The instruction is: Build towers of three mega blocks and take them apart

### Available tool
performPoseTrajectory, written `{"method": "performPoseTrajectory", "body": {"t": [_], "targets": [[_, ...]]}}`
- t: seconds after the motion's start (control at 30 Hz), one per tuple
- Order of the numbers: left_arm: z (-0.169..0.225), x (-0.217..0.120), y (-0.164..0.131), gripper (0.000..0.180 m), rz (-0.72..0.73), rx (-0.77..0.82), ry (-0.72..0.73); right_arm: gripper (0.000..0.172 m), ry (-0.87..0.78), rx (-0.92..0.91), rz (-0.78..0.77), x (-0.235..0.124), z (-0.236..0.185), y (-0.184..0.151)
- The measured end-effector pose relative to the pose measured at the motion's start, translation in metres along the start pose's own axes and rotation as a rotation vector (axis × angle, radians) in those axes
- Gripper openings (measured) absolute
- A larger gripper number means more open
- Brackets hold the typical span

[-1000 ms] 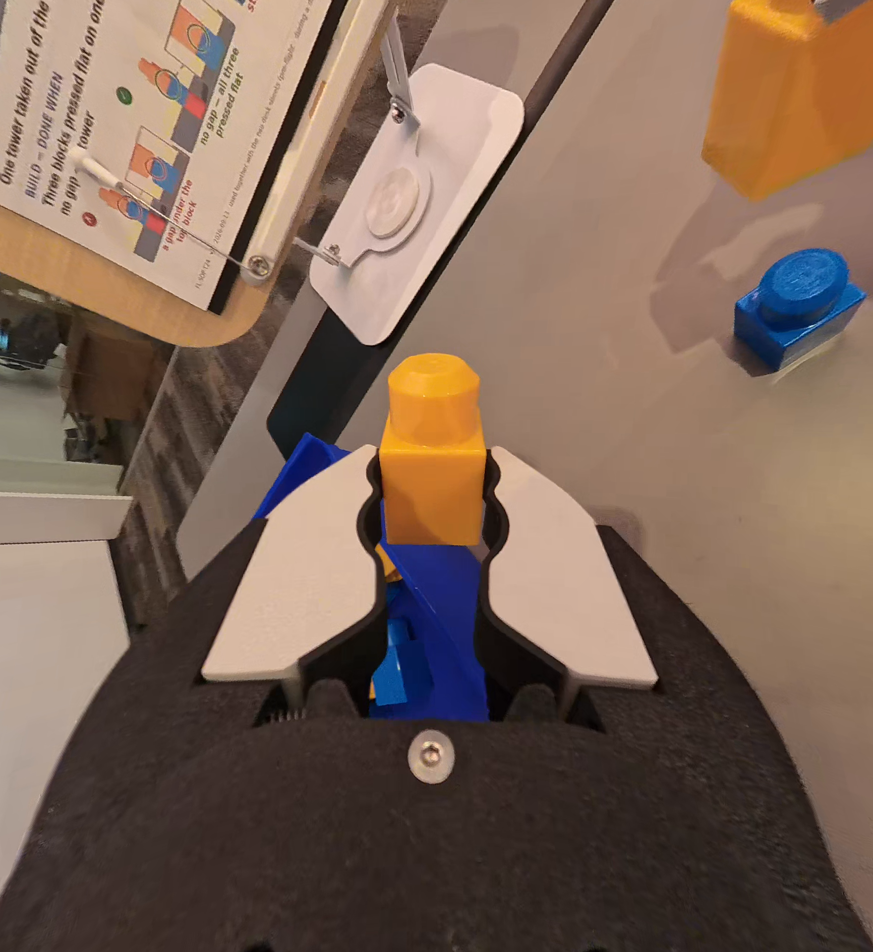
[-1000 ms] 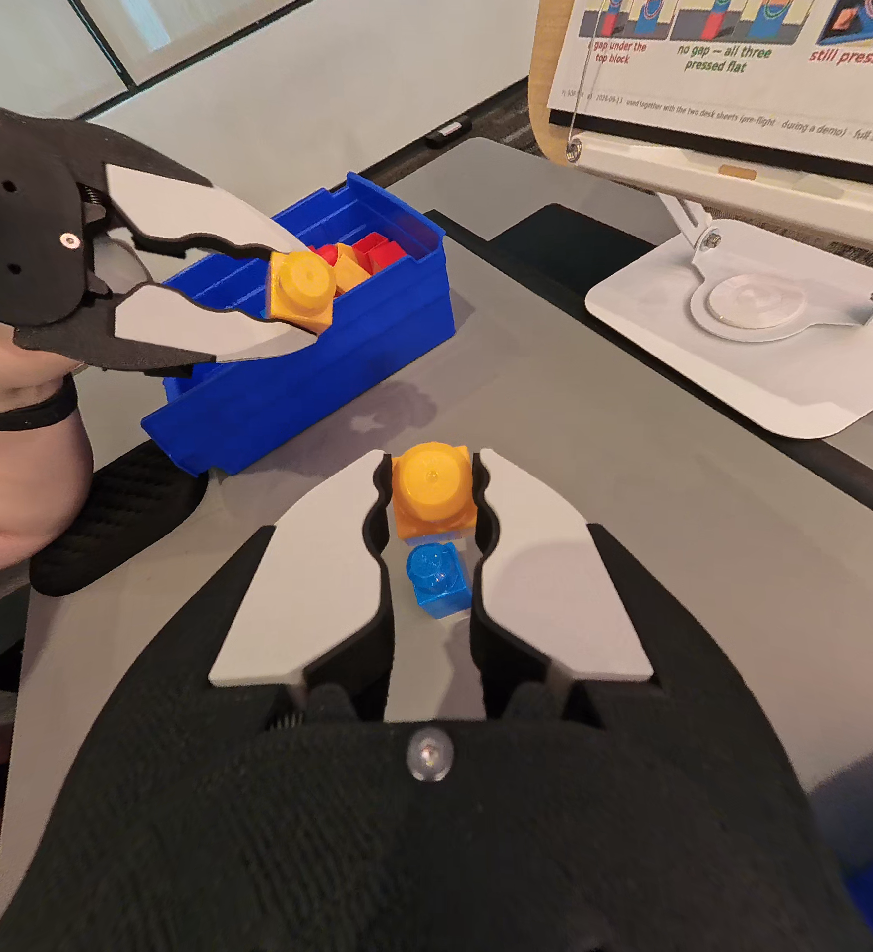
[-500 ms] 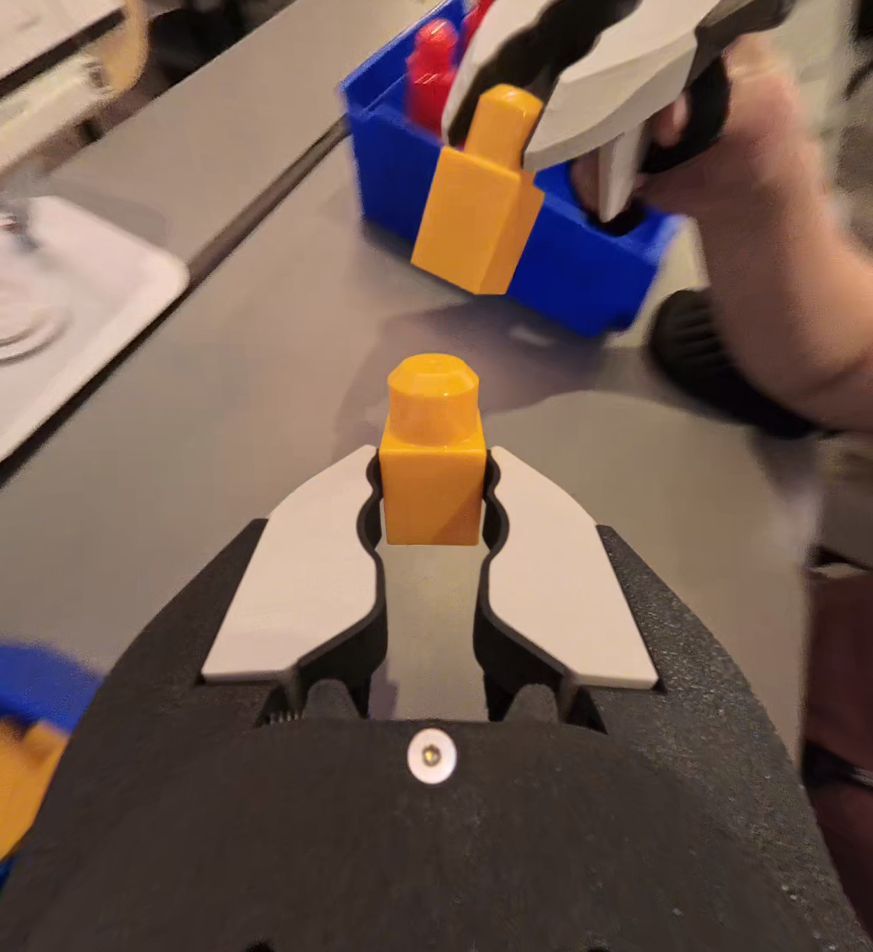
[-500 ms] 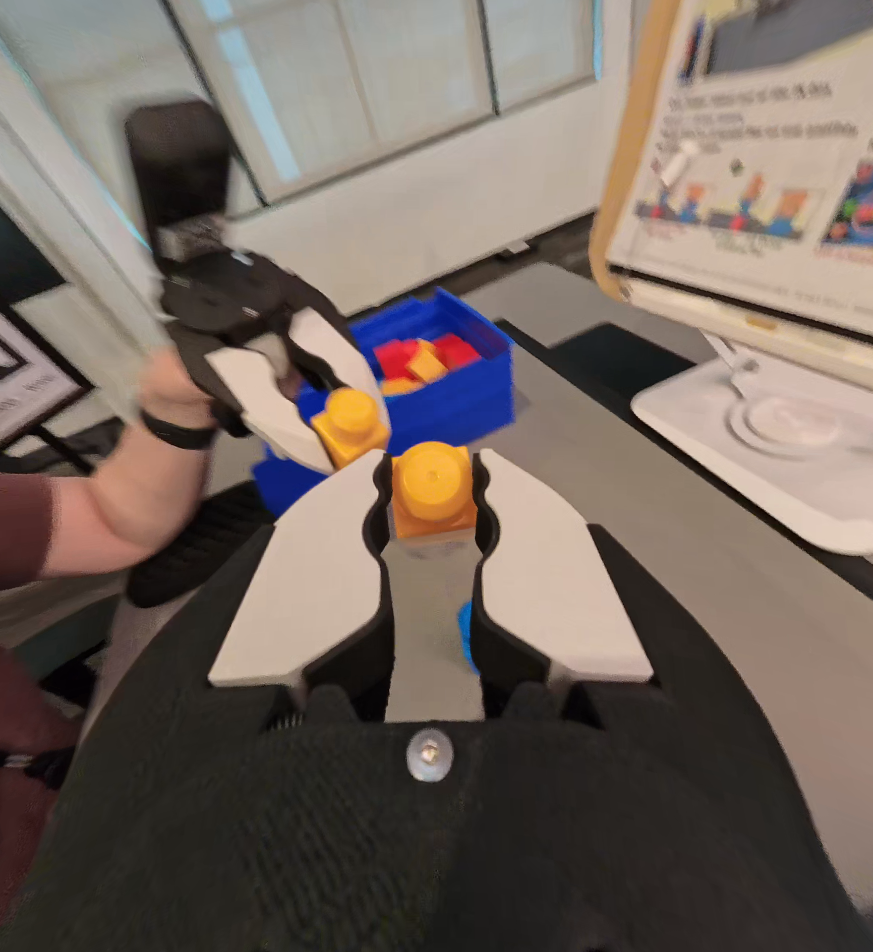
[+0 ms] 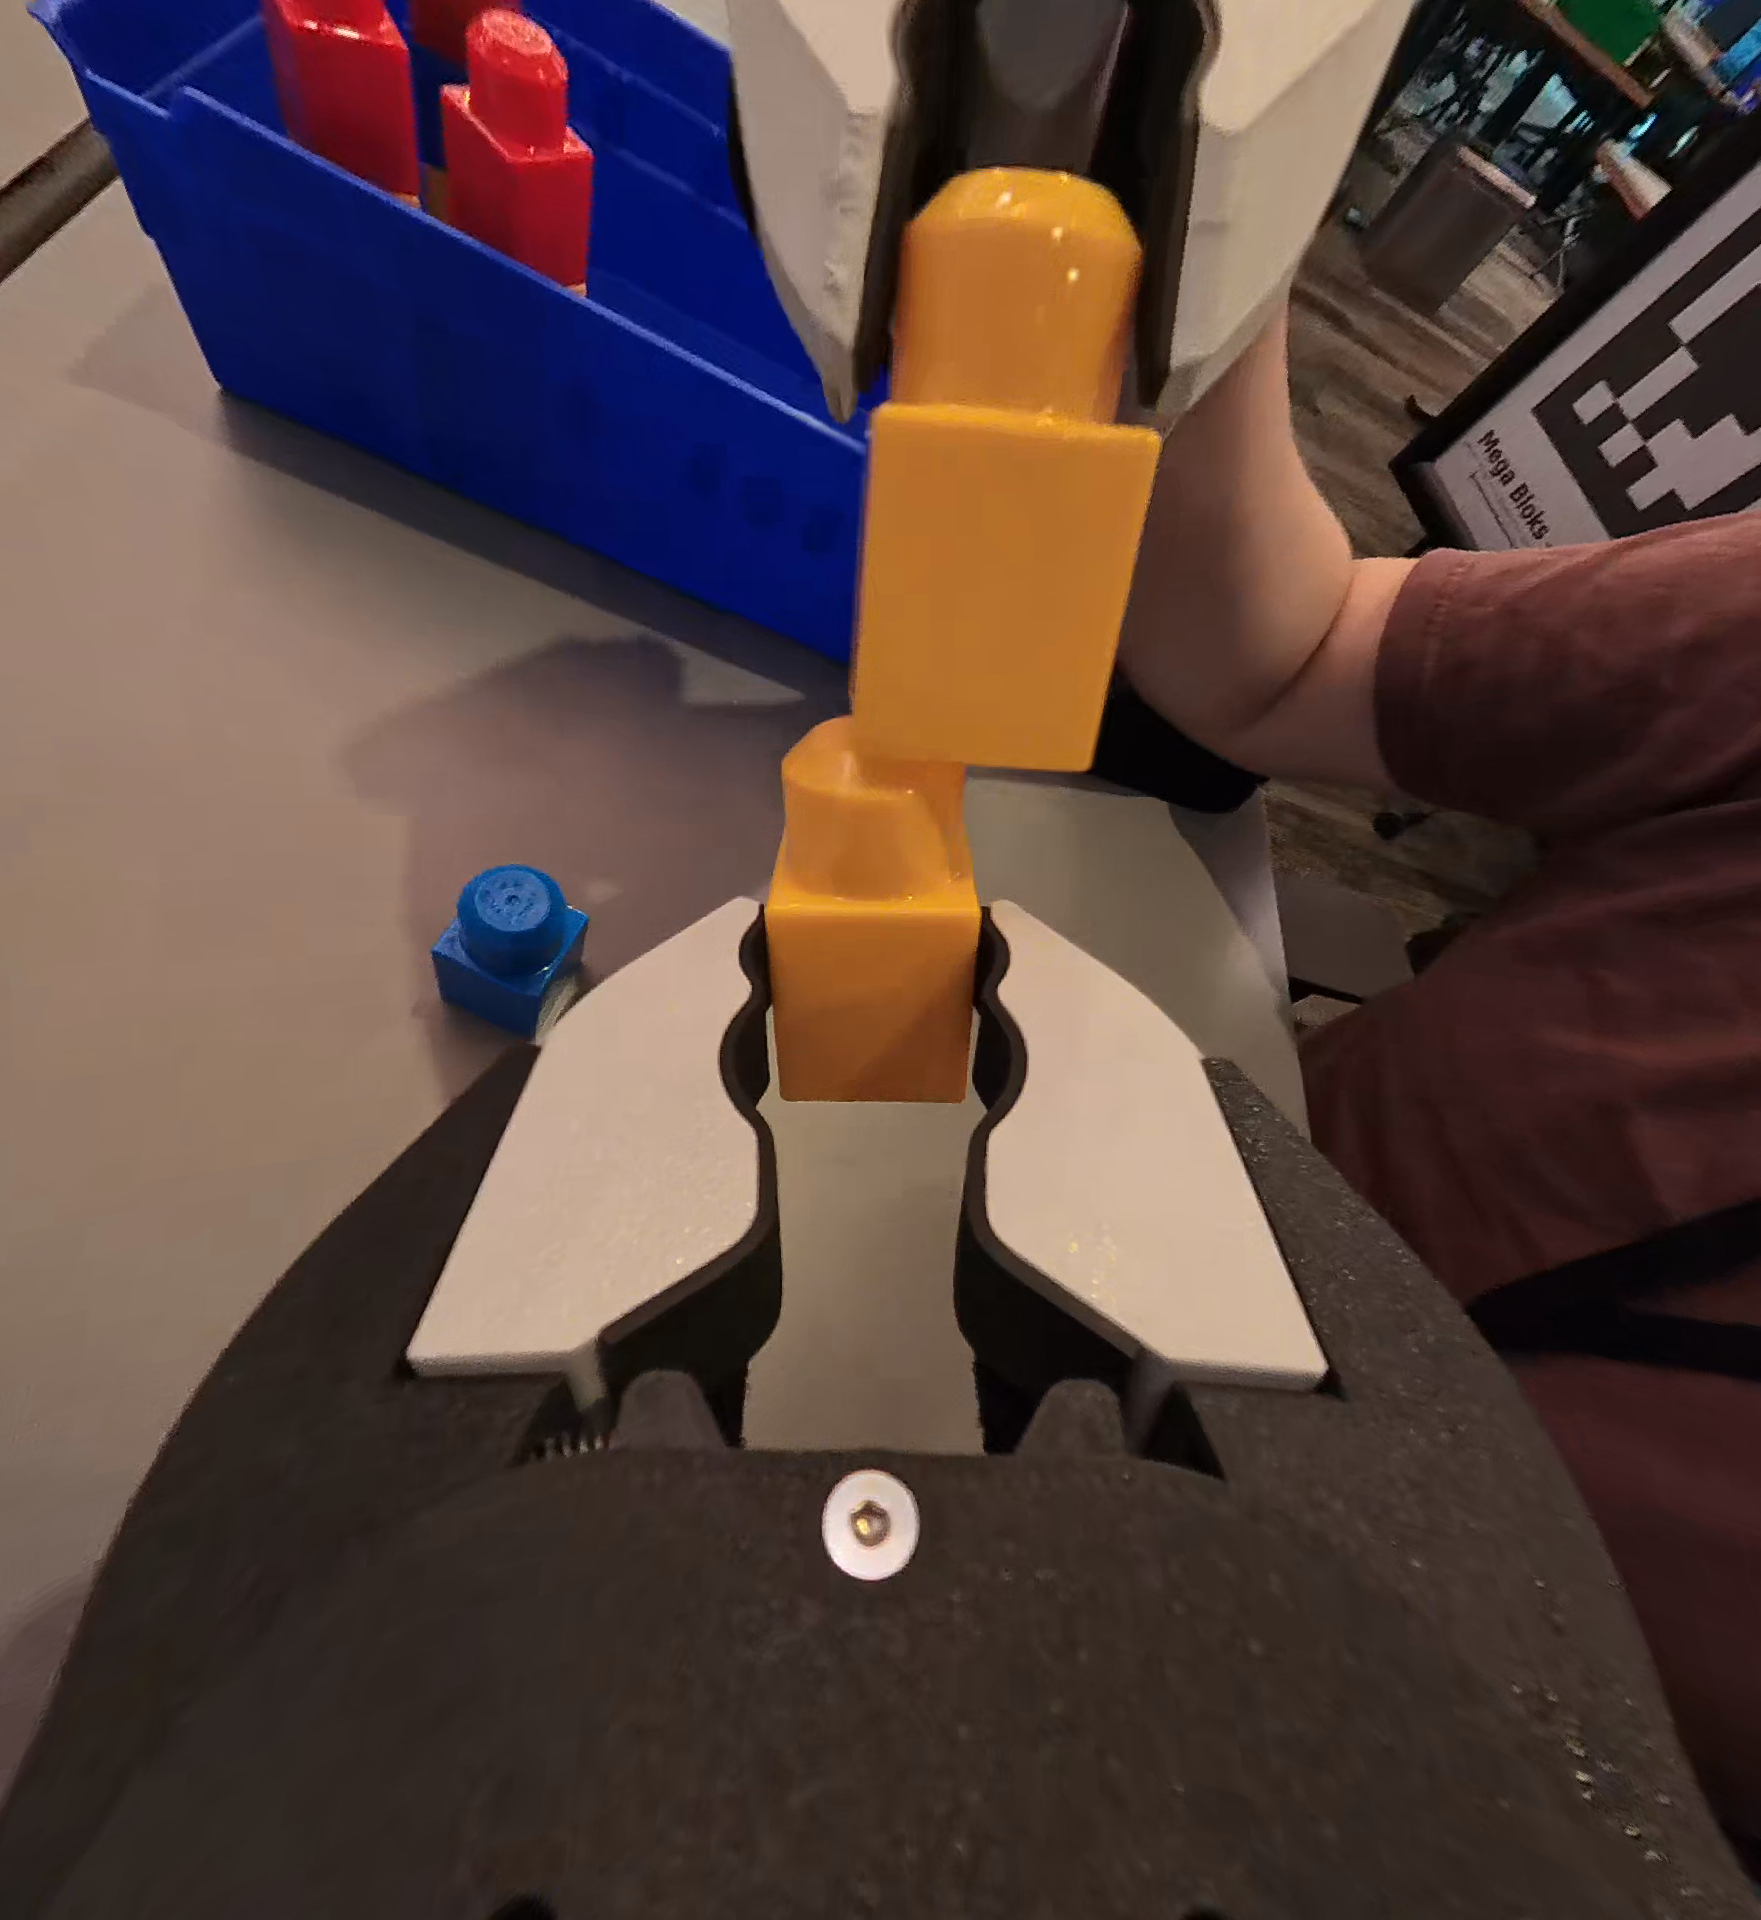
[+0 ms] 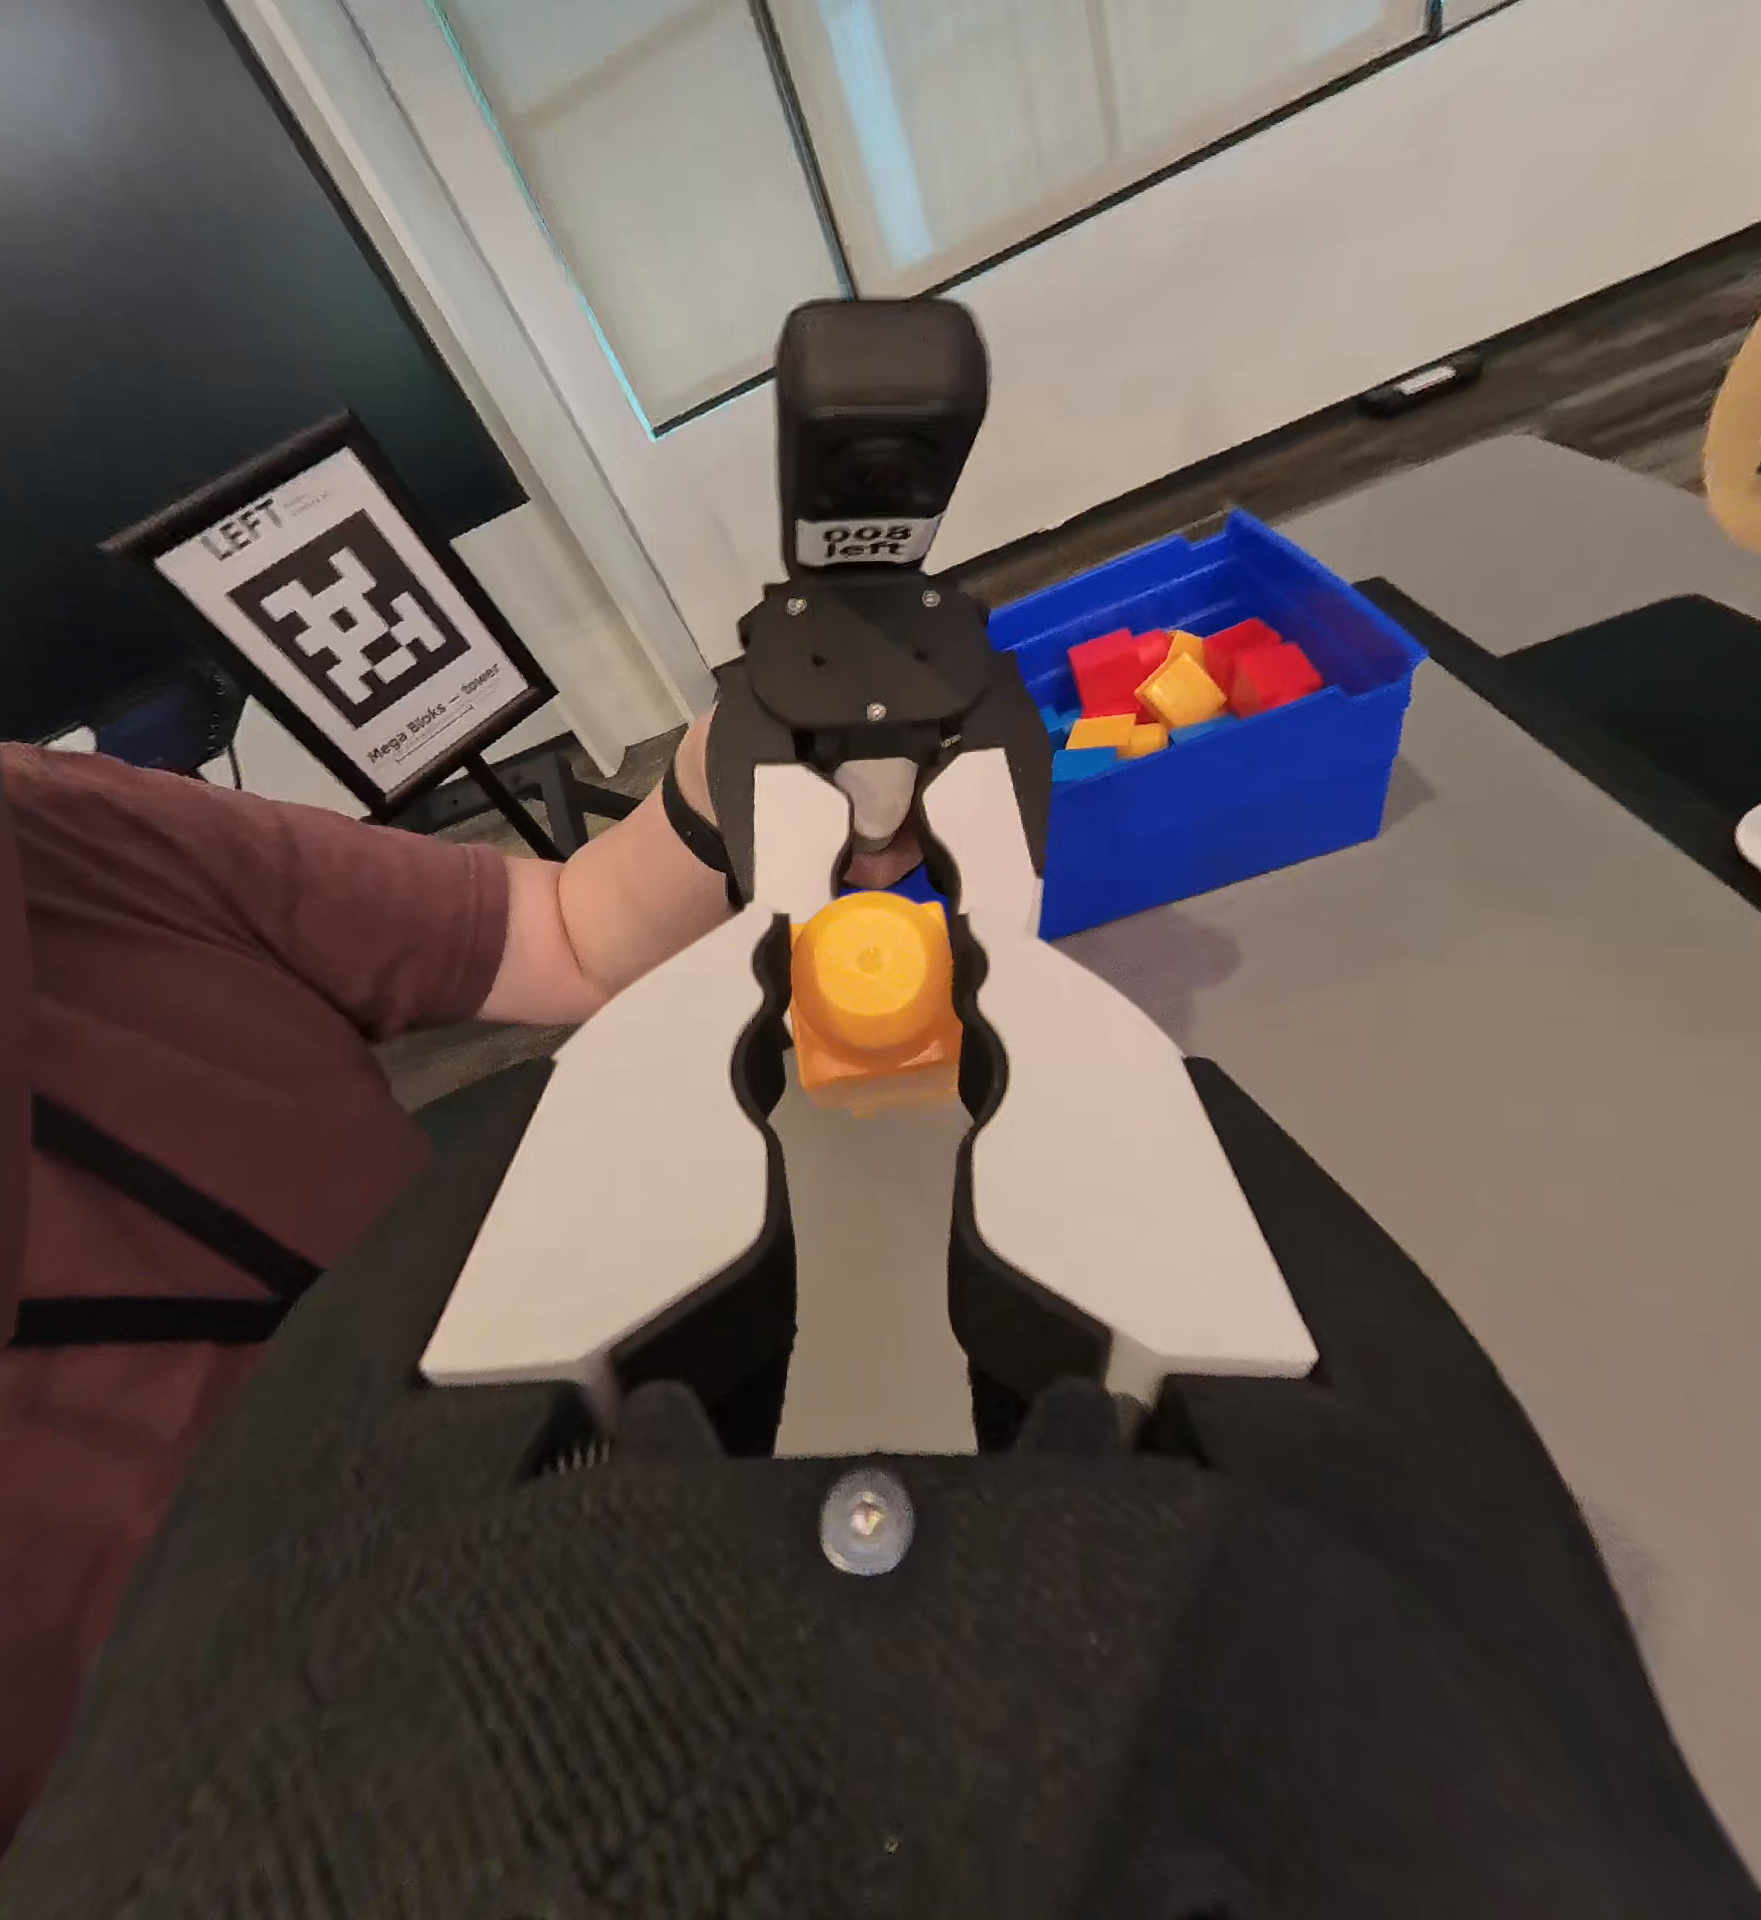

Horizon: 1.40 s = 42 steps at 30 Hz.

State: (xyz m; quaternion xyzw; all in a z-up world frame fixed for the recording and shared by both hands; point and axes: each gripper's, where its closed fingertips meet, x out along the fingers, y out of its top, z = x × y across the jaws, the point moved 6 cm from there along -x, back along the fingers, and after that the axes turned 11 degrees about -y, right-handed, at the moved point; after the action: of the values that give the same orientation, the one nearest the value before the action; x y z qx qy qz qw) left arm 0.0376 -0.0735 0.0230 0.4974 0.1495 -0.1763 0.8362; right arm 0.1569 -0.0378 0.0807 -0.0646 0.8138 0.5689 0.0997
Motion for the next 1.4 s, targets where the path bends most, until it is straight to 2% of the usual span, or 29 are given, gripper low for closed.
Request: {"method": "performPoseTrajectory", "body": {"t": [0.1,0.33,0.5,0.63,0.7,0.73,0.87,0.93,1.17,1.4], "targets": [[0.002,0.003,0.0,0.036,-0.015,0.018,0.0,0.03,-0.038,0.01,-0.043,0.006,0.004,-0.006],[0.005,0.002,-0.002,0.036,-0.055,0.03,0.001,0.03,0.0,0.076,-0.062,0.016,0.004,-0.012],[0.004,-0.005,0.003,0.036,0.057,-0.041,-0.096,0.03,0.004,0.087,0.011,0.014,0.005,-0.006],[0.006,-0.01,0.011,0.036,0.162,-0.06,-0.161,0.031,0.035,0.12,0.155,0.016,0.005,0.003],[0.006,-0.017,0.015,0.036,0.222,-0.073,-0.176,0.053,0.005,0.136,0.165,0.017,0.009,0.003],[0.005,-0.02,0.016,0.036,0.24,-0.075,-0.168,0.056,0.001,0.142,0.173,0.018,0.009,0.004],[0.005,-0.025,0.019,0.036,0.279,-0.07,-0.155,0.05,0.042,0.18,0.124,0.028,0.007,-0.004],[0.005,-0.024,0.02,0.036,0.281,-0.068,-0.143,0.036,0.051,0.168,0.128,0.031,0.006,-0.005],[0.007,-0.03,0.027,0.036,0.37,-0.052,-0.121,0.036,-0.018,0.062,0.229,0.028,0.002,0.001],[0.013,-0.036,0.031,0.035,0.409,-0.007,-0.125,0.036,0.061,0.132,0.343,0.03,-0.001,0.002]]}}
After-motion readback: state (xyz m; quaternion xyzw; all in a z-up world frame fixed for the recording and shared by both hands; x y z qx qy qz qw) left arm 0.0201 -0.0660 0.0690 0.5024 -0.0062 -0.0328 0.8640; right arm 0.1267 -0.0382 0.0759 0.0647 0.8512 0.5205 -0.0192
